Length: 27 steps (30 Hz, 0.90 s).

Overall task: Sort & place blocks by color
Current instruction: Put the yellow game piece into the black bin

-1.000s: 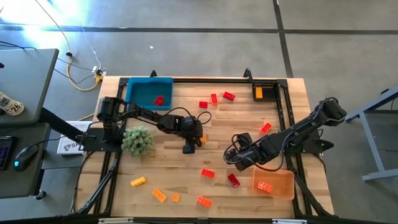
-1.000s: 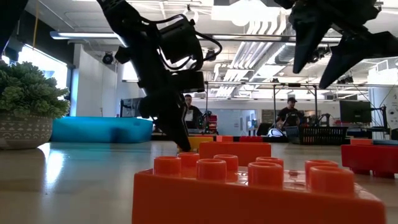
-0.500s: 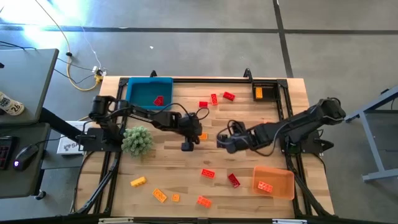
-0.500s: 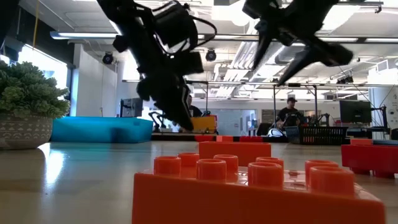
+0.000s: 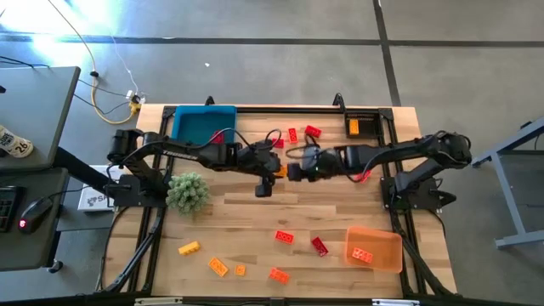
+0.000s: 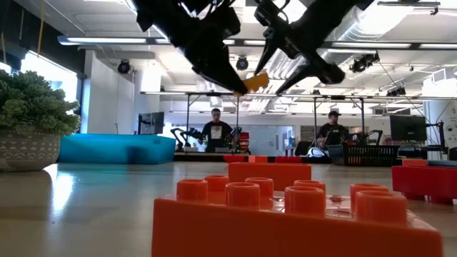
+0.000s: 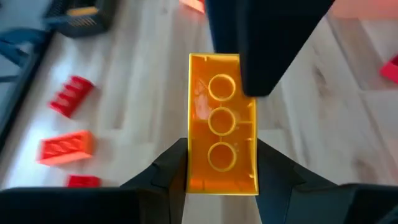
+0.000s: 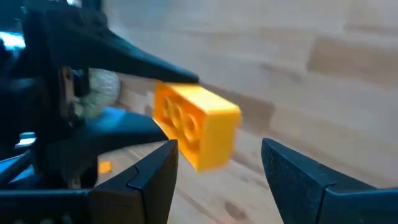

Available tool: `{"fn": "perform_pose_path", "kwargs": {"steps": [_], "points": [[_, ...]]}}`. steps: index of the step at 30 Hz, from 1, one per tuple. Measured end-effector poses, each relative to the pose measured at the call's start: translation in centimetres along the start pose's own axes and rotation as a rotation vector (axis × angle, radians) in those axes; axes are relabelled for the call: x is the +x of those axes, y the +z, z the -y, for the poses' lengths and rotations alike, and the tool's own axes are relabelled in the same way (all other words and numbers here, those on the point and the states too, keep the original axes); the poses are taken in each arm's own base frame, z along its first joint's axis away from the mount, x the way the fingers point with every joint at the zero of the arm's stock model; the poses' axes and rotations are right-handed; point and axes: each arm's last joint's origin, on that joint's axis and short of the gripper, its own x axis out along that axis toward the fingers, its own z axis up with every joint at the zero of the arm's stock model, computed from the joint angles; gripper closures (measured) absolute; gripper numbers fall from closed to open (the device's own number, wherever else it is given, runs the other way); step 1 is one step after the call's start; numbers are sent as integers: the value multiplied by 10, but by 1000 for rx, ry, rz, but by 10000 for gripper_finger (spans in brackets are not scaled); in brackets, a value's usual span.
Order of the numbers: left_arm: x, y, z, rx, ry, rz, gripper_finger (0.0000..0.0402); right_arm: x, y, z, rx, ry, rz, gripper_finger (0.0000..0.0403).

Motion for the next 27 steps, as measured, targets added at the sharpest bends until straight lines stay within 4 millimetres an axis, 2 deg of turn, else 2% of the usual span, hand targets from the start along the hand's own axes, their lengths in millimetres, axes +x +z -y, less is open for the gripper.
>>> {"fn": "perform_pose_path", "kwargs": {"steps": [8,17,27], "points": [[-2,9,-4,-27,61,38,282,-6,37,6,-73,55,-3,197],[-1,8,-17,-47,120,45,282,-6,54,11,-178,116,-71,324],[-1,7,-27,-75,157,51,236,-5,76,24,-273,96,-66,328]]}}
